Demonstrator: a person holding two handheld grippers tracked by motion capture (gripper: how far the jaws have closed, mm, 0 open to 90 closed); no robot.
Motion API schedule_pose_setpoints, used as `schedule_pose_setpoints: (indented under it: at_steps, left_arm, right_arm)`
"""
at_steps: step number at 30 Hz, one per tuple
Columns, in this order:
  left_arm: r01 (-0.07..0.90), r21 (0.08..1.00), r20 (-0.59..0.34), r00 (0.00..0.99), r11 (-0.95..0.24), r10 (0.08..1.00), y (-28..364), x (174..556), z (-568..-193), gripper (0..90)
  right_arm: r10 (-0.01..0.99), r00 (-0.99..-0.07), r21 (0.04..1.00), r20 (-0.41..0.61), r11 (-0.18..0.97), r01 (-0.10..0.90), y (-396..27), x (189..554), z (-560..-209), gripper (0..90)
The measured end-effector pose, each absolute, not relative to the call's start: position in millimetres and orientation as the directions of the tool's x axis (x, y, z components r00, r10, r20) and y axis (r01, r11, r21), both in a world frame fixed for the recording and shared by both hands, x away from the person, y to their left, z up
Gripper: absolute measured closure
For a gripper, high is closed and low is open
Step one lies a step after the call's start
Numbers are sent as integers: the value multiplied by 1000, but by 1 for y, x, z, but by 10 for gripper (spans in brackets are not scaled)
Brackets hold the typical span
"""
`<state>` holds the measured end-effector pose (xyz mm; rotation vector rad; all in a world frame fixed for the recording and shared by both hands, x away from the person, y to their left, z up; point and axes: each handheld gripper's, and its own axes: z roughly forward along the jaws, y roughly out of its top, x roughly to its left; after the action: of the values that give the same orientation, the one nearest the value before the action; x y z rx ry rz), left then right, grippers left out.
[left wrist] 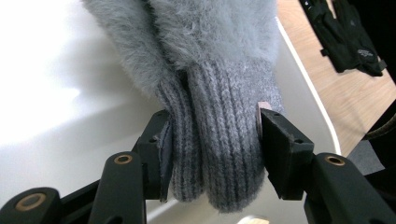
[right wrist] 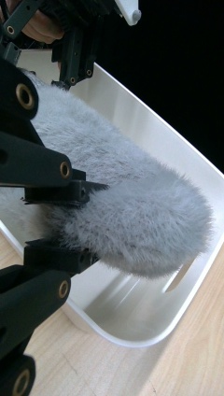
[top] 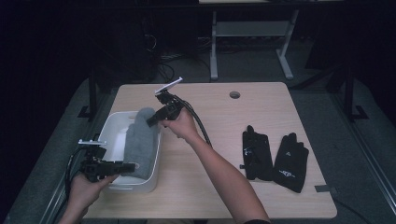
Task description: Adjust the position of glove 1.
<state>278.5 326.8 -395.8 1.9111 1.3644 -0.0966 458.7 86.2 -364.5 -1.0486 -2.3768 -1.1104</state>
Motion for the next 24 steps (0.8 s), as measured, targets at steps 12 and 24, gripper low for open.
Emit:
schedule_pose_setpoints:
  at_steps: [12, 24]
  left_arm:
    - [849, 509, -463, 409, -142, 786, 326, 279, -402, 463]
    - [827, 551, -445, 406, -114, 798, 330, 278, -392, 405]
  right_arm:
    - [493, -681, 517, 542, 443, 732, 91, 458, -371, 744]
    - [521, -680, 541, 517, 416, 731, 86, 461, -368, 491]
